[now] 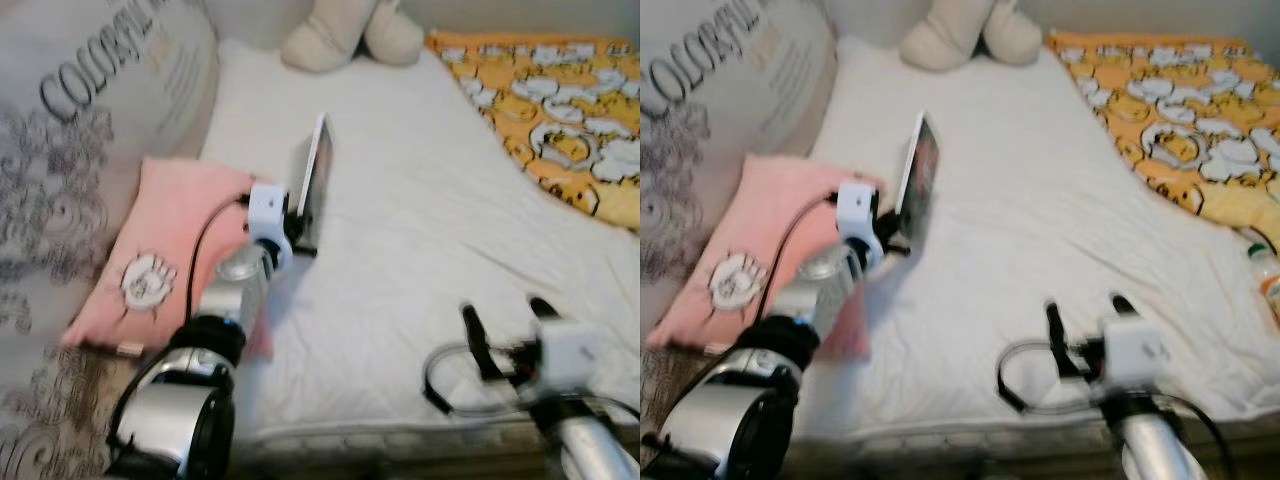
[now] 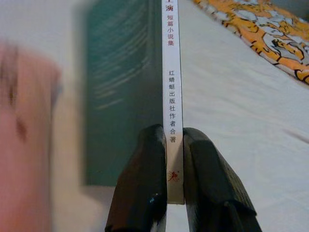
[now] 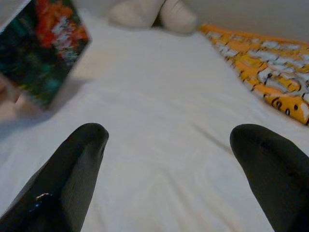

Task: Clean up the room

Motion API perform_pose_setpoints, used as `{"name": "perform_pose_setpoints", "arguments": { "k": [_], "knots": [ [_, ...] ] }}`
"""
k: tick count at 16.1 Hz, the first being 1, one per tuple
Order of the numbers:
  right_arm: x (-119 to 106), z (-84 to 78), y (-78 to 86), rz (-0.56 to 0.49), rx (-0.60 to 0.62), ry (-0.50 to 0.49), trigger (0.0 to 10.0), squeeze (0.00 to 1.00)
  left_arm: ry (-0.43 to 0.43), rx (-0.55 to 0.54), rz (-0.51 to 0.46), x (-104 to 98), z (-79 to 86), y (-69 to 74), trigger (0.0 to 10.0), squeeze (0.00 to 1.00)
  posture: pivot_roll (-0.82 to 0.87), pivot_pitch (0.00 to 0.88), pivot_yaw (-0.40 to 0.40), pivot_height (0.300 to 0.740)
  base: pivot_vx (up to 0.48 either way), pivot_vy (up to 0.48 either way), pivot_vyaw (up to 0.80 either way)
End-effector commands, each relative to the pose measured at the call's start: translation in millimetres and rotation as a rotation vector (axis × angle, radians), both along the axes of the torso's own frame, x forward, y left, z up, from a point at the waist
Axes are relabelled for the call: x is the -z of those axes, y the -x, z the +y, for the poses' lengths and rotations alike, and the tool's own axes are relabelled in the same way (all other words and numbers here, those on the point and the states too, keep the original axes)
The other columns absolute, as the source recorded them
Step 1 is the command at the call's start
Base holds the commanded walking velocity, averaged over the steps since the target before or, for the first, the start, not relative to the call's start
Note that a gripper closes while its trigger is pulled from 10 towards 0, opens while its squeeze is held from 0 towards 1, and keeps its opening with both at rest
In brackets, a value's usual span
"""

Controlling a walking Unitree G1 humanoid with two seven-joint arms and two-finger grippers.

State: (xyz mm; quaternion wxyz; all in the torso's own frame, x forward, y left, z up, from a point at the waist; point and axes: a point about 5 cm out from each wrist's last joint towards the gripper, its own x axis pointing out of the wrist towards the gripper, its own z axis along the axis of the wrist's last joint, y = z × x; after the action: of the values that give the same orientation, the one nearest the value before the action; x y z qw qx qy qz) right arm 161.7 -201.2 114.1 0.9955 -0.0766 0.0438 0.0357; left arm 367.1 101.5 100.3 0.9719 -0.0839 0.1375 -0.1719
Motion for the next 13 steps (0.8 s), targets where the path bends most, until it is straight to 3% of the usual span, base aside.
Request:
{"name": "perform_pose_setpoints", "arguments": {
  "k": [1, 4, 10, 12, 13],
  "knots": [
    [-7, -4.8, 4.0, -0.004, 0.009, 0.0, 10.0, 0.0, 0.048, 0.004, -0.045, -16, -6.8, -8.1, 10.0, 0.0, -0.34, 0.154, -0.024, 0.736, 0.0, 0.0, 0.0],
    [-10, -10.4, 21.1, 0.054, 0.02, 0.02, 10.0, 0.0, 0.169, -0.07, 0.087, 5, 1.1, -3.9, 10.0, 0.0, -0.36, 0.19, -0.03, 0.736, 0.0, 0.0, 0.0],
    [-10, -6.5, 22.0, 0.087, 0.004, 0.005, 10.0, 0.0, 0.335, -0.176, 0.385, 50, 8.8, 20.2, 10.0, 0.0, -0.35, 0.195, -0.035, 0.736, 0.0, 0.0, 0.0],
    [-10, -6.3, 21.2, 0.089, 0.001, 0.005, 10.0, 0.0, 0.308, -0.191, 0.394, 54, 12.3, 22.4, 10.0, 0.0, -0.35, 0.191, -0.035, 0.736, 0.0, 0.0, 0.0],
    [-10, -6.3, 20.1, 0.087, 0.002, 0.006, 10.0, 0.0, 0.292, -0.152, 0.313, 39, 7.1, 13.0, 10.0, 0.0, -0.35, 0.181, -0.032, 0.736, 0.0, 0.0, 0.0]
  ]
}}
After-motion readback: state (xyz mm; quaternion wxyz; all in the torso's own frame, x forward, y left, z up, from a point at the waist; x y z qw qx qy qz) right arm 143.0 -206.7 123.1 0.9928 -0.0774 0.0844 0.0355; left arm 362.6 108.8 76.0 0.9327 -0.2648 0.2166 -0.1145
